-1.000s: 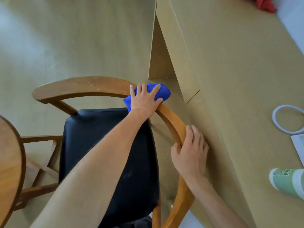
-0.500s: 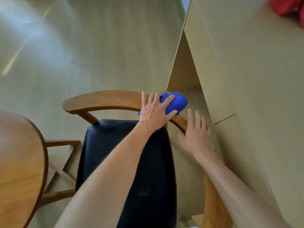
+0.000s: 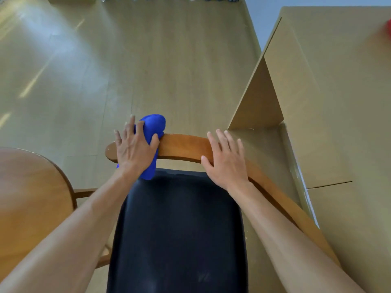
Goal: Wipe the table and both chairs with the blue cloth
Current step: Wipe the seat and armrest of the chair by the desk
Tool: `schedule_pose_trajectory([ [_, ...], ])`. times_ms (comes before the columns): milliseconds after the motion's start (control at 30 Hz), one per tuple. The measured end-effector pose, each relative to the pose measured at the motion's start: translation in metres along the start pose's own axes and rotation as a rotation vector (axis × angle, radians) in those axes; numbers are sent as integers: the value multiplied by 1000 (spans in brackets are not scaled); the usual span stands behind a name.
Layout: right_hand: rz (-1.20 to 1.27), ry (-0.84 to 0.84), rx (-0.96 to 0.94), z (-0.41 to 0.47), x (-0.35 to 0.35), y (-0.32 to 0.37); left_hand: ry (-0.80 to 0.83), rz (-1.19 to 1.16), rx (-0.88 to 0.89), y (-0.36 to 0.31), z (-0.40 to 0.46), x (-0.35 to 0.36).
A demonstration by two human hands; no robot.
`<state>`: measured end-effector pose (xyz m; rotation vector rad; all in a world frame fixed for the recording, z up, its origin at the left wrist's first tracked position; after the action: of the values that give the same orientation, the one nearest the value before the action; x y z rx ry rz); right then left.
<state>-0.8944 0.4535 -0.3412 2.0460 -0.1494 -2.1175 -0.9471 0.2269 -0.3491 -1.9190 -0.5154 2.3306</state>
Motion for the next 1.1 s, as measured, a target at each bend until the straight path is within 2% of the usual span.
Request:
schedule_pose_trajectory([
  [67, -24, 14, 1, 8, 14, 6, -11, 8, 63, -6, -1, 4],
  [300, -170, -114, 8, 3, 28, 8, -24, -20, 277, -53, -17, 21],
  [433, -167, -104, -7, 3, 26, 8, -10, -89, 368, -21, -9, 14],
  [500, -153, -89, -6, 4, 25, 9, -59, -89, 255, 18, -1, 1],
  [600, -144, -84, 7, 5, 24, 11, -56, -108, -54, 76, 9, -14],
  [667, -143, -83, 14, 5, 25, 11, -76, -164, -236, 96, 14, -20],
  [700, -143, -90, 18, 5, 25, 11, -96, -182, -265, 97, 15, -20],
  [800, -141, -121, 23, 5, 28, 11, -124, -130, -135, 67, 12, -13],
  [900, -145, -132, 17, 5, 30, 9, -96, -38, 81, -4, -3, 4],
  [1000, -164, -161, 14, 3, 30, 7, -21, -101, 287, -67, -21, 23],
  [1100, -161, -170, -16, 3, 29, 5, 53, -155, 383, -59, -15, 20],
])
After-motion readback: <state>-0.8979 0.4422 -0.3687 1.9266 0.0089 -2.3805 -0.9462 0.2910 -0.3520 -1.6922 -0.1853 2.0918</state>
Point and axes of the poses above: each hand's wrist, its own z-axis towards the middle knuckle, its own x-axis out of the palm, y = z × x, the point moved 2 cm from there along z, towards the middle knuckle, and after that the axes turned 11 degrees about -y, right-handed, at the moved point
